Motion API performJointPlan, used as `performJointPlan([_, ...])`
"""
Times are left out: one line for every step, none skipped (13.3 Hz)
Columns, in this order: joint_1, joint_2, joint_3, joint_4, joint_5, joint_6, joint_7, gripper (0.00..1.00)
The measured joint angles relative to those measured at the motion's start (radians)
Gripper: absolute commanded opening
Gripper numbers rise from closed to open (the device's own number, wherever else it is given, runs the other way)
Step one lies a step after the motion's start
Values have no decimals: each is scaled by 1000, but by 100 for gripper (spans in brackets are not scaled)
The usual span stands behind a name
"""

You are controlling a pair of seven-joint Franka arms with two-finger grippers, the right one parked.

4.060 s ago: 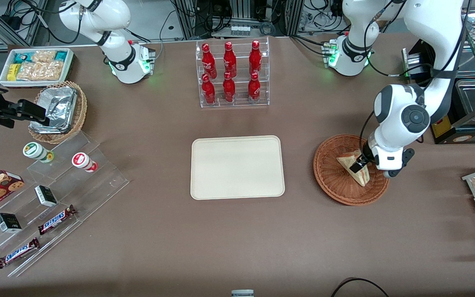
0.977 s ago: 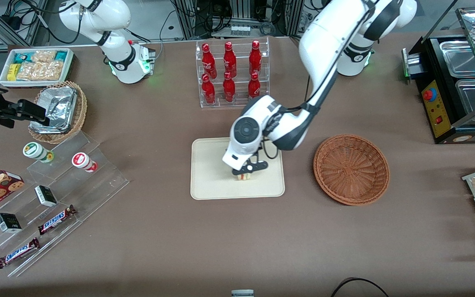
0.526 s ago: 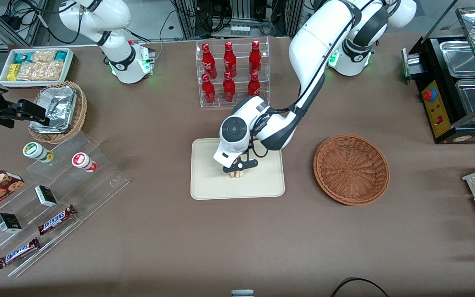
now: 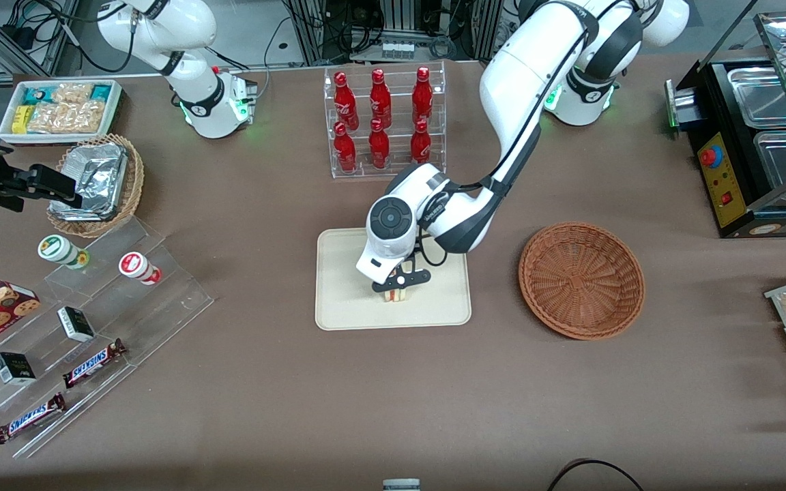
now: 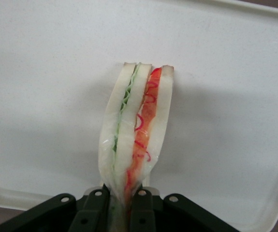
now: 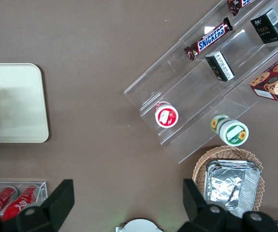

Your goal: Place sandwich from basket to tray

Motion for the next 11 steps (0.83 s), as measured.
performJointPlan([0, 3, 0, 0, 1, 1, 0, 100])
performJointPlan([0, 3, 0, 0, 1, 1, 1, 100])
performJointPlan([0, 3, 0, 3, 1, 1, 1, 100])
performJointPlan([0, 3, 0, 10, 2, 1, 1, 100])
performJointPlan([0, 1, 0, 19, 2, 1, 1, 100])
performJointPlan([2, -6, 1, 30, 2, 0, 1, 100])
performJointPlan([5, -16, 2, 40, 2, -3, 1, 100])
performJointPlan([9, -33, 4, 47, 3, -15, 1, 100])
performJointPlan([13, -57, 12, 52, 5, -37, 1, 100])
performJointPlan([17, -83, 27, 54, 5, -62, 1, 100])
performJointPlan([22, -109, 39, 55, 5, -84, 1, 100])
